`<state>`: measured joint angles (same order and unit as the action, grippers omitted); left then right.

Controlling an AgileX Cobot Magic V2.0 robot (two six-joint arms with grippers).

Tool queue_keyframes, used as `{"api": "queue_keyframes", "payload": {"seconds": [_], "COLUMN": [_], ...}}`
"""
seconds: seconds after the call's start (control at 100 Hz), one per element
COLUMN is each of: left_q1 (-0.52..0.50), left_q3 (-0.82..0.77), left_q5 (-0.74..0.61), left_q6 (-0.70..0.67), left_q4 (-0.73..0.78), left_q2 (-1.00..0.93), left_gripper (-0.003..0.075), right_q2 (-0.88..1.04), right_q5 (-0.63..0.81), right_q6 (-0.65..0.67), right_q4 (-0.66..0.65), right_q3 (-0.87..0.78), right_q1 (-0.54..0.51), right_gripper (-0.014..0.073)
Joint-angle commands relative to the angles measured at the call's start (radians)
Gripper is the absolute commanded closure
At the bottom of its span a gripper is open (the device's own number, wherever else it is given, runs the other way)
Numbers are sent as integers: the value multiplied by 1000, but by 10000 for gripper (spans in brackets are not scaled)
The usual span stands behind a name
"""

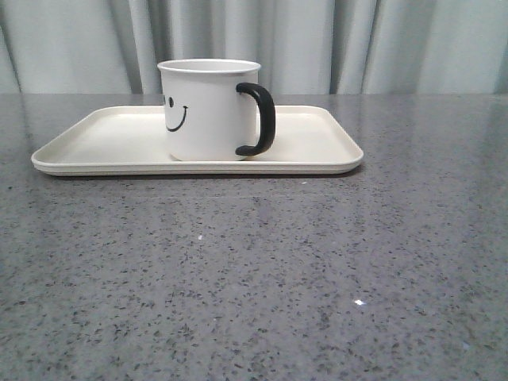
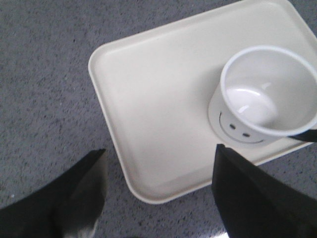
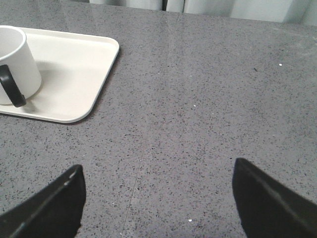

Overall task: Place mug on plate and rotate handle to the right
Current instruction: 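Move the right gripper above the mug on the tray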

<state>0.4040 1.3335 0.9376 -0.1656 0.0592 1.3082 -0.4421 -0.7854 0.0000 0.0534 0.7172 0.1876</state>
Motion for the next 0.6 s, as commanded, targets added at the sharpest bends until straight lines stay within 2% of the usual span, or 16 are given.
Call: {"api": "queue_keyframes", "payload": {"seconds": [0.0,0.29,0.59], "left_q1": [-33,-196,-243], "left_q3": [-92,-386,-540], "left_q5": [-114,-178,-182], "left_q6": [-23,-19,-19], "left_q4": [11,13,30], "left_q2": [-123,-408,-605], "left_gripper": [268,269,269], "right_q2": [-14,-14,-14], "right_q5": [63,63,76], "right_q6": [0,0,0], "right_q4": [-1,-1,-1], "right_q3": [33,33,33], "right_q1": [-4,-4,-4], "right_gripper": [-10,-10,-10]}}
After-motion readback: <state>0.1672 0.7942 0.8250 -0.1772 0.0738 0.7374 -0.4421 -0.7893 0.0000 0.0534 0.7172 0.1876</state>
